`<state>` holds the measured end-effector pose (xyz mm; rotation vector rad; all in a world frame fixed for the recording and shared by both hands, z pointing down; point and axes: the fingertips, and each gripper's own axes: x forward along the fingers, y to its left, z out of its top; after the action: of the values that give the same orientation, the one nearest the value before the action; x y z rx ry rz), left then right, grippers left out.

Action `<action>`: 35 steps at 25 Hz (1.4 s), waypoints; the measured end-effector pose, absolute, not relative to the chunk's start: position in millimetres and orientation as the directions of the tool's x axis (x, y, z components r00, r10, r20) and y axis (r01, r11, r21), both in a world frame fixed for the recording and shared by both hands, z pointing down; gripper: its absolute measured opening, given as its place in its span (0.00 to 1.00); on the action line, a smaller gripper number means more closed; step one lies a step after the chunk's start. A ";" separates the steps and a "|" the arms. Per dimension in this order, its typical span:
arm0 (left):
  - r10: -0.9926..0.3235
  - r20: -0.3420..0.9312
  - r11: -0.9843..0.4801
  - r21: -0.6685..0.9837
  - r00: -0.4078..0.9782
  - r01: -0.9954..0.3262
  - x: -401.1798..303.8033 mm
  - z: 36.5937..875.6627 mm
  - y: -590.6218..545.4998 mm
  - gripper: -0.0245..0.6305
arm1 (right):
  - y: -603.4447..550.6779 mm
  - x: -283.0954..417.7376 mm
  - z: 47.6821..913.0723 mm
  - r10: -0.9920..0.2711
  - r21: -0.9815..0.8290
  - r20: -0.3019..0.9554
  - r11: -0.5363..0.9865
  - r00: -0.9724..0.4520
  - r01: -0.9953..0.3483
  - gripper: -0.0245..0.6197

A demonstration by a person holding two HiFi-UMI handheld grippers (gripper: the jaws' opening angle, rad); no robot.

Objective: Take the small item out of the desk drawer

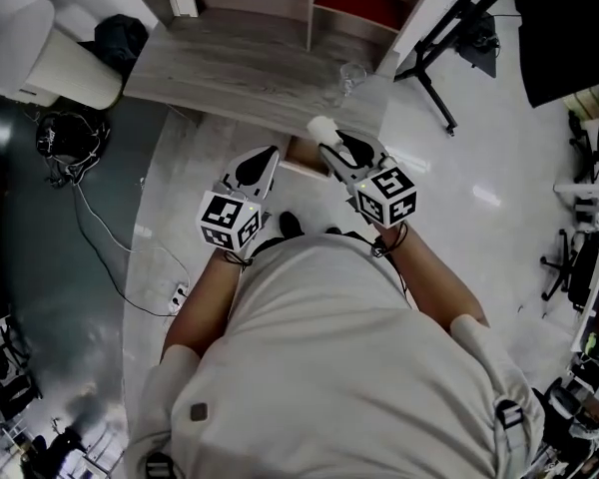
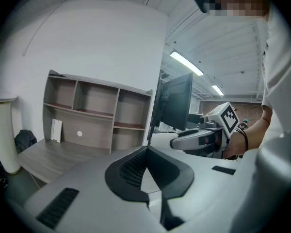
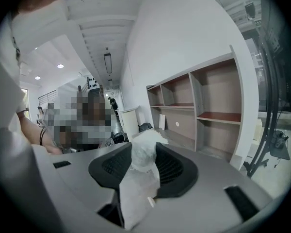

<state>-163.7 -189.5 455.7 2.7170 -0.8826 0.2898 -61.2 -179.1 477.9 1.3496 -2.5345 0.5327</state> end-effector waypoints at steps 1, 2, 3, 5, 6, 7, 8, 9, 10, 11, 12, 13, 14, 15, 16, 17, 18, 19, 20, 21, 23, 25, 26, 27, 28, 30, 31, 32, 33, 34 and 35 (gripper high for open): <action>-0.554 0.267 -0.773 0.187 0.788 -0.606 -161.1 452.8 -186.6 0.06 | -175.5 -57.5 474.5 -0.751 -0.210 0.349 0.520 -0.560 -0.828 0.29; -0.564 0.265 -0.767 0.183 0.782 -0.615 -158.3 450.2 -182.8 0.06 | -171.1 -53.7 471.5 -0.750 -0.210 0.342 0.526 -0.566 -0.824 0.29; -0.574 0.262 -0.760 0.182 0.776 -0.624 -154.9 448.1 -177.8 0.06 | -165.8 -49.6 469.0 -0.748 -0.210 0.335 0.533 -0.572 -0.820 0.29; -0.589 0.260 -0.749 0.182 0.766 -0.637 -145.6 445.5 -164.1 0.06 | -153.7 -40.4 465.3 -0.744 -0.211 0.324 0.546 -0.585 -0.811 0.29; -0.593 0.260 -0.744 0.183 0.762 -0.642 -139.9 445.2 -155.7 0.06 | -147.1 -35.7 463.6 -0.741 -0.211 0.320 0.553 -0.591 -0.806 0.29; -0.597 0.261 -0.740 0.185 0.758 -0.647 -134.3 445.1 -146.7 0.06 | -140.3 -31.1 461.6 -0.738 -0.210 0.315 0.559 -0.597 -0.802 0.29; -0.601 0.263 -0.736 0.185 0.754 -0.651 -129.1 445.1 -137.7 0.06 | -133.4 -26.6 459.5 -0.734 -0.210 0.310 0.566 -0.604 -0.797 0.29; -0.606 0.265 -0.731 0.185 0.750 -0.657 -124.7 444.7 -129.0 0.06 | -126.4 -22.2 457.4 -0.731 -0.210 0.306 0.573 -0.610 -0.792 0.29; -0.612 0.267 -0.726 0.182 0.744 -0.663 -121.0 444.0 -120.9 0.06 | -119.3 -18.1 455.8 -0.728 -0.209 0.302 0.580 -0.616 -0.787 0.29; -0.619 0.268 -0.721 0.179 0.739 -0.669 -117.8 443.0 -113.4 0.06 | -112.5 -14.3 454.6 -0.724 -0.207 0.298 0.588 -0.623 -0.782 0.29; -0.625 0.268 -0.716 0.175 0.733 -0.675 -115.1 442.0 -106.5 0.06 | -106.2 -11.1 453.6 -0.720 -0.205 0.293 0.595 -0.629 -0.777 0.29; -0.632 0.268 -0.712 0.171 0.728 -0.681 -113.1 441.0 -99.9 0.06 | -100.2 -8.7 452.7 -0.716 -0.203 0.289 0.603 -0.636 -0.771 0.29; -0.637 0.268 -0.709 0.166 0.723 -0.686 -111.8 440.2 -93.4 0.06 | -94.5 -7.2 452.1 -0.712 -0.202 0.284 0.610 -0.642 -0.766 0.29; -0.641 0.268 -0.706 0.160 0.719 -0.690 -111.3 439.2 -87.1 0.06 | -89.0 -6.7 451.6 -0.709 -0.202 0.280 0.616 -0.647 -0.761 0.29; -0.645 0.268 -0.704 0.155 0.716 -0.693 -111.7 438.1 -81.3 0.06 | -83.6 -7.1 450.8 -0.705 -0.201 0.277 0.622 -0.653 -0.757 0.29; -0.648 0.268 -0.703 0.150 0.713 -0.696 -112.7 436.6 -76.0 0.06 | -78.5 -8.4 449.6 -0.702 -0.201 0.273 0.627 -0.658 -0.753 0.29; -0.652 0.267 -0.701 0.146 0.710 -0.698 -114.2 434.8 -71.4 0.06 | -73.5 -10.0 448.1 -0.699 -0.200 0.269 0.633 -0.663 -0.748 0.29; -0.656 0.264 -0.699 0.142 0.707 -0.701 -115.6 432.6 -67.3 0.06 | -68.7 -11.6 446.4 -0.695 -0.200 0.264 0.639 -0.669 -0.743 0.29; -0.660 0.260 -0.697 0.138 0.704 -0.704 -116.6 430.1 -63.8 0.06 | -64.1 -13.0 444.9 -0.692 -0.200 0.260 0.644 -0.674 -0.738 0.29; -0.664 0.255 -0.695 0.135 0.703 -0.706 -117.3 427.4 -60.7 0.06 | -59.8 -14.1 443.6 -0.688 -0.200 0.255 0.650 -0.679 -0.733 0.29; -0.667 0.244 -0.697 0.130 0.704 -0.705 -118.8 421.9 -55.5 0.06 | -52.4 -16.9 440.9 -0.684 -0.198 0.249 0.657 -0.686 -0.727 0.29; -0.665 0.233 -0.703 0.126 0.709 -0.700 -122.4 416.1 -51.1 0.06 | -46.6 -21.8 437.0 -0.683 -0.193 0.244 0.661 -0.688 -0.725 0.29; -0.664 0.228 -0.706 0.124 0.712 -0.697 -124.4 413.3 -48.3 0.06 | -43.5 -24.3 434.8 -0.683 -0.190 0.241 0.663 -0.689 -0.724 0.29; -0.662 0.223 -0.709 0.122 0.715 -0.695 -126.0 410.6 -45.1 0.06 | -39.9 -26.2 432.8 -0.684 -0.188 0.239 0.664 -0.689 -0.724 0.29; -0.661 0.219 -0.712 0.119 0.718 -0.692 -127.2 408.1 -41.8 0.06 | -36.1 -27.5 431.1 -0.685 -0.186 0.236 0.665 -0.690 -0.724 0.29; -0.657 0.213 -0.719 0.112 0.723 -0.686 -130.9 403.7 -37.2 0.06 | -30.5 -30.4 430.0 -0.688 -0.179 0.234 0.664 -0.687 -0.726 0.29; -0.655 0.211 -0.722 0.109 0.725 -0.684 -134.5 401.9 -35.9 0.06 | -29.0 -32.9 430.9 -0.691 -0.174 0.235 0.662 -0.684 -0.729 0.29; -0.654 0.209 -0.724 0.107 0.727 -0.682 -139.3 400.4 -34.4 0.06 | -27.6 -36.1 432.4 -0.694 -0.171 0.237 0.659 -0.680 -0.733 0.29; -0.652 0.207 -0.725 0.111 0.729 -0.680 -144.5 399.2 -32.7 0.06 | -26.1 -39.5 433.6 -0.698 -0.170 0.238 0.654 -0.675 -0.737 0.29; -0.649 0.205 -0.726 0.120 0.732 -0.677 -149.5 398.0 -31.1 0.06 | -24.2 -42.9 434.1 -0.703 -0.172 0.238 0.649 -0.671 -0.741 0.29; -0.646 0.202 -0.726 0.134 0.736 -0.674 -154.1 396.7 -29.3 0.06 | -22.1 -46.3 433.6 -0.706 -0.173 0.238 0.645 -0.667 -0.744 0.29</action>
<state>-154.1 -29.3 396.7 2.7389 -1.0535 0.2089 -46.3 -22.1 433.6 1.2040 -2.7125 0.3856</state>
